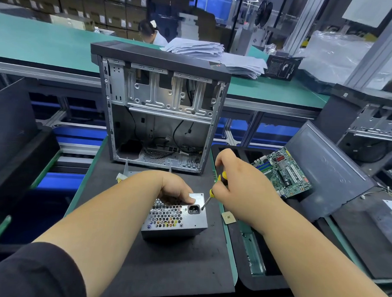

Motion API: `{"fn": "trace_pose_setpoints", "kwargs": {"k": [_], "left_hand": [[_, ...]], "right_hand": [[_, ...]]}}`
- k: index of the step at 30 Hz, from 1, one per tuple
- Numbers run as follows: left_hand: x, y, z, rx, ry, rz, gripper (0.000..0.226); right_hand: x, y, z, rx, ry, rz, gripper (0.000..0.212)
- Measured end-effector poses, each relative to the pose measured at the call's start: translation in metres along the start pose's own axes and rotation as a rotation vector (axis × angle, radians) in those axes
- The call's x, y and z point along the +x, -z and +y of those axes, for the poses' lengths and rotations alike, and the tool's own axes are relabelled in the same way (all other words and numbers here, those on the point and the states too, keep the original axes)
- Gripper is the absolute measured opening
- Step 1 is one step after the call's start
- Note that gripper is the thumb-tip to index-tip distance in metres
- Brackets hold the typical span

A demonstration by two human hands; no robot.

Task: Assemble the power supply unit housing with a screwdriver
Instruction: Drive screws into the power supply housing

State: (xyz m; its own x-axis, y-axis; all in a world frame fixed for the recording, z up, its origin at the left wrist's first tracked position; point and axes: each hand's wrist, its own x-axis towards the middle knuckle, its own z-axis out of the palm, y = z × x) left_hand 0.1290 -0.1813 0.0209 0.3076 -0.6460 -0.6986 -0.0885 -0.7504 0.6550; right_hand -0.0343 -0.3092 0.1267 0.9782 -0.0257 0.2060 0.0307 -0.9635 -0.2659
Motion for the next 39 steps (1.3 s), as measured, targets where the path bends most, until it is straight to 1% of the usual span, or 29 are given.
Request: {"fn": "trace_pose_setpoints", "kwargs": {"k": [2,4,5,8,9,10,12,13,15,16,19,22,24,26,29,32,36,39], "left_hand": [[-0.001,0.000,0.000,-0.001,0.002,-0.002,0.012],[-0.001,-0.001,-0.001,0.005,0.001,0.002,0.012],[-0.001,-0.001,-0.001,0.007,0.000,0.004,0.012],[0.000,0.000,0.000,0.004,-0.002,0.001,0.012],[0.000,0.000,-0.001,0.004,-0.001,-0.002,0.011],[0.000,0.000,-0.001,0.007,0.000,-0.004,0.011],[0.002,0.000,-0.002,0.020,-0.001,-0.001,0.011],[0.002,0.001,-0.002,0.024,-0.003,-0.001,0.012],[0.002,0.001,-0.003,0.020,-0.011,-0.004,0.010],[0.002,0.001,-0.003,0.015,-0.014,-0.007,0.010],[0.002,0.001,-0.003,0.004,-0.014,-0.012,0.011],[0.003,0.002,-0.004,0.001,-0.012,-0.020,0.011],[0.003,0.002,-0.004,-0.007,-0.012,-0.015,0.010],[0.005,0.001,-0.005,-0.016,-0.009,-0.007,0.011],[0.005,0.001,-0.005,-0.020,-0.012,-0.012,0.011],[0.003,0.001,-0.004,-0.003,-0.018,-0.015,0.015],[0.001,-0.001,-0.003,0.008,-0.013,-0.015,0.015],[0.000,-0.002,-0.002,0.010,-0.012,-0.014,0.015]], "right_hand": [[-0.001,-0.001,0.001,-0.038,-0.003,0.012,0.017],[0.000,-0.004,0.002,-0.145,-0.022,0.030,0.015],[0.000,-0.005,0.003,-0.202,-0.040,0.042,0.019],[0.001,-0.006,0.004,-0.299,-0.072,0.054,0.038],[0.001,-0.006,0.004,-0.295,-0.069,0.046,0.038],[0.000,-0.005,0.004,-0.252,-0.063,0.031,0.033],[0.000,-0.003,0.003,-0.119,-0.046,-0.015,0.011],[0.000,-0.002,0.003,-0.076,-0.026,-0.031,0.009],[-0.002,-0.001,0.003,-0.048,0.009,-0.037,0.017],[-0.003,-0.002,0.002,-0.058,0.017,-0.023,0.018],[-0.005,-0.006,0.003,-0.185,0.010,0.014,0.016],[-0.006,-0.009,0.004,-0.316,-0.025,0.059,0.025],[-0.006,-0.009,0.004,-0.273,-0.038,0.049,0.023],[-0.006,-0.007,0.004,-0.137,-0.030,0.031,0.014],[-0.006,-0.005,0.002,-0.048,0.020,0.043,0.016],[-0.009,-0.007,0.002,-0.102,0.015,0.070,0.024],[-0.007,-0.009,0.004,-0.342,-0.075,0.144,0.040],[-0.005,-0.011,0.002,-0.383,-0.164,0.120,0.050]]}}
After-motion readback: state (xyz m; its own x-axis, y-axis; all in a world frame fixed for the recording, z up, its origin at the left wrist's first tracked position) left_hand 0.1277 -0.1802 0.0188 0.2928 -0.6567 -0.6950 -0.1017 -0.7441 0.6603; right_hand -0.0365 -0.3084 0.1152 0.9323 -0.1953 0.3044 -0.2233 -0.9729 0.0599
